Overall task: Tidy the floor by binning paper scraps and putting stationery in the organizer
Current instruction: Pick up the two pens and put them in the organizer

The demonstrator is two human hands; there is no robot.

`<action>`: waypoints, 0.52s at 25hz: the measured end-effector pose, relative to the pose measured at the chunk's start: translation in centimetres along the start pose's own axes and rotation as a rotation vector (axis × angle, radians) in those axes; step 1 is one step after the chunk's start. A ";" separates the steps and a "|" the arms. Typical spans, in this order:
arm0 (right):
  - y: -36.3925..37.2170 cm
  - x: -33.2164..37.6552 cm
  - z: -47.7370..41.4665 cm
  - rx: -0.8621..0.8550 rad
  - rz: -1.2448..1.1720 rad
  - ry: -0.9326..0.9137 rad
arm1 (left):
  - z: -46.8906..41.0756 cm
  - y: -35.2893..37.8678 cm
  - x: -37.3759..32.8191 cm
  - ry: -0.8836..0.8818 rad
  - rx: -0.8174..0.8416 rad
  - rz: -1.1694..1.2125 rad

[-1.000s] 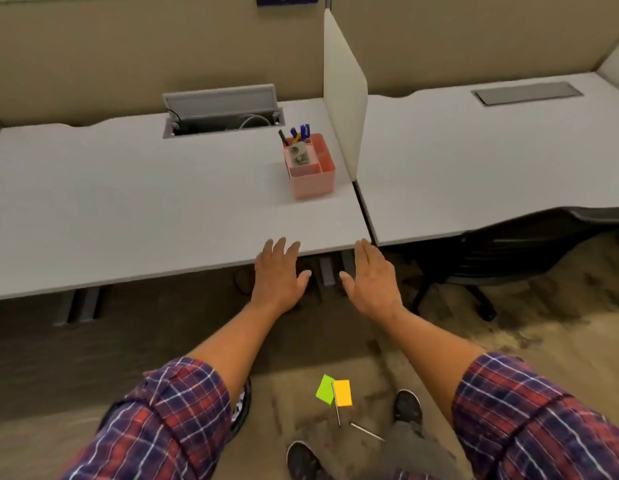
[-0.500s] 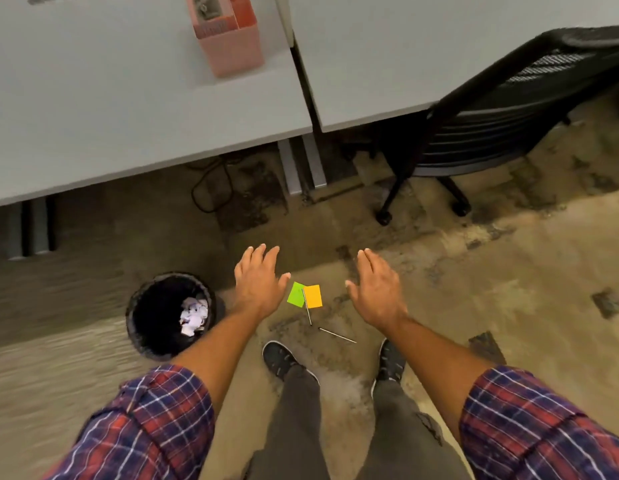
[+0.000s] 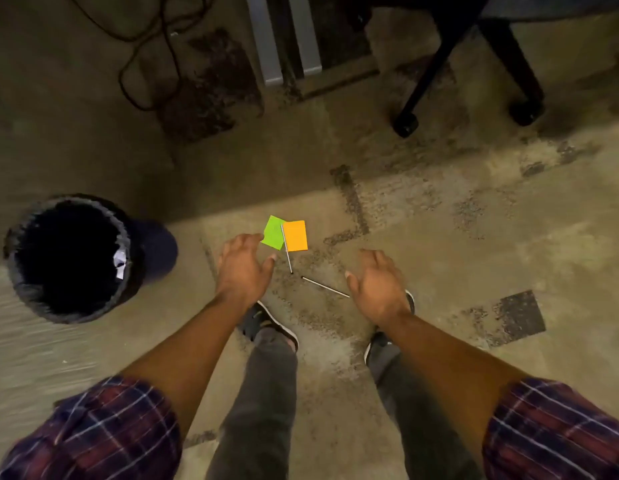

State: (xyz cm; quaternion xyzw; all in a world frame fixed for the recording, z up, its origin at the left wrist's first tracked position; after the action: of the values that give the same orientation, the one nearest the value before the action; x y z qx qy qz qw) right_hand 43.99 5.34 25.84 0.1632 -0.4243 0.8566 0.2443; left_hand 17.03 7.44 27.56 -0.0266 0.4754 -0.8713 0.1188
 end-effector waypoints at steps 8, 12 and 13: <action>17.5 -10.2 -9.8 0.173 0.034 0.026 | -11.1 19.5 3.3 -0.092 0.126 0.156; 24.3 -12.7 -13.4 0.244 0.048 -0.007 | -16.0 26.0 4.1 -0.216 0.140 0.153; 25.6 -13.0 -14.1 0.253 0.054 -0.017 | -17.1 27.2 3.9 -0.226 0.133 0.115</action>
State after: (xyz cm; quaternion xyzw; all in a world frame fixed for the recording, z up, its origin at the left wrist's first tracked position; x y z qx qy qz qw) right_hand 39.44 -0.22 -5.29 0.1887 -0.3190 0.9081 0.1951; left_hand 15.47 6.47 -4.76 -0.0895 0.4008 -0.8842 0.2227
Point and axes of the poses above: each hand's wrist, its own z-axis away from the middle knuckle, its own y-axis out of the palm, x = y × z, the point moved 9 cm from there along -z, towards the middle knuckle, and after that the axes turned 14 degrees about -z, right-handed, at the moved point
